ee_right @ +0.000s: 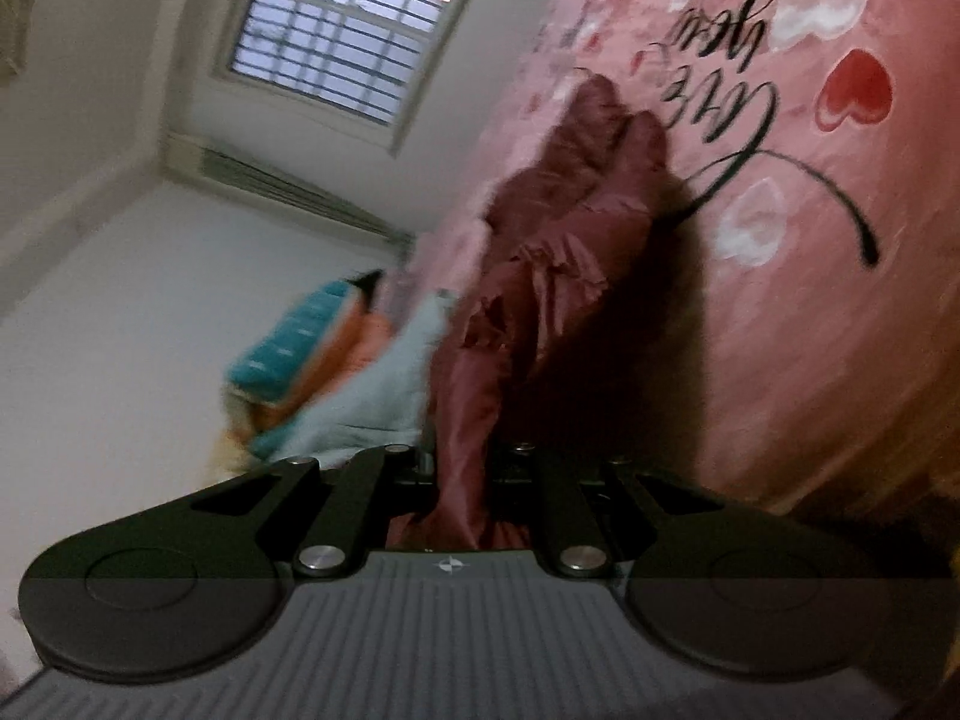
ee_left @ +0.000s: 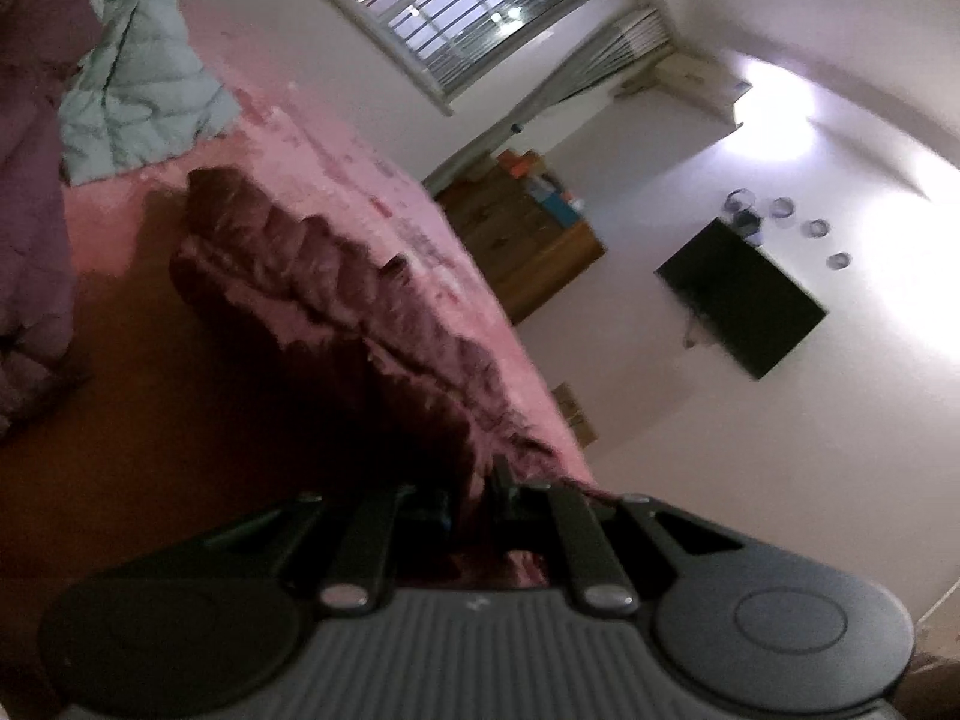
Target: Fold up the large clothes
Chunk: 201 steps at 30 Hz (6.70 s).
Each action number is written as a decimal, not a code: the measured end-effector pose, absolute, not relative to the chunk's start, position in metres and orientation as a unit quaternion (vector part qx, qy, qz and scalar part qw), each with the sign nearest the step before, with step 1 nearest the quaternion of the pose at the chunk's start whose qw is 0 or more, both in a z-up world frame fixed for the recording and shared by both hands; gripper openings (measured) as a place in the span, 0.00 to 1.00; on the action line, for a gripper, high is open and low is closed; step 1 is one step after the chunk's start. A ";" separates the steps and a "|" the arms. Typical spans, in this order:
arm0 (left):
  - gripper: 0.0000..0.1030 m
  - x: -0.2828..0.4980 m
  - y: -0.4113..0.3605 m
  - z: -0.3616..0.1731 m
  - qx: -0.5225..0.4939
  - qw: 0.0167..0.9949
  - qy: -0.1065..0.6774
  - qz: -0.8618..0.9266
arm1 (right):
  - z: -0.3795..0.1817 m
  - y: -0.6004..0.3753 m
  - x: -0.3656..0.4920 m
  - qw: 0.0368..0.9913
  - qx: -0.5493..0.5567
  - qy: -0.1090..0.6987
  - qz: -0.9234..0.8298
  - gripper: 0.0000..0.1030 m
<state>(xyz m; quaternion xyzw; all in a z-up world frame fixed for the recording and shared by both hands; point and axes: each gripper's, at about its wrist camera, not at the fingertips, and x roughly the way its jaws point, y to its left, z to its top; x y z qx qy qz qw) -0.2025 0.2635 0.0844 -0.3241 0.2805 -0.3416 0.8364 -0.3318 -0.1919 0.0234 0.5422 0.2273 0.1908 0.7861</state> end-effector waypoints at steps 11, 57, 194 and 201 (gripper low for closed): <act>0.06 -0.146 0.284 0.104 -0.418 0.820 0.243 -0.306 | 0.033 -0.212 -0.268 0.725 0.641 0.140 0.208 0.12; 0.78 0.042 0.249 0.108 -0.309 0.921 0.210 -0.111 | -0.023 -0.254 -0.022 0.831 0.552 0.068 0.019 0.99; 0.96 0.091 0.167 0.057 -0.082 0.947 0.306 -0.061 | 0.062 -0.161 0.034 0.951 0.180 0.249 0.037 1.00; 0.96 0.080 0.219 0.061 -0.148 0.920 0.356 -0.077 | 0.075 -0.256 0.004 0.928 0.263 0.264 -0.028 1.00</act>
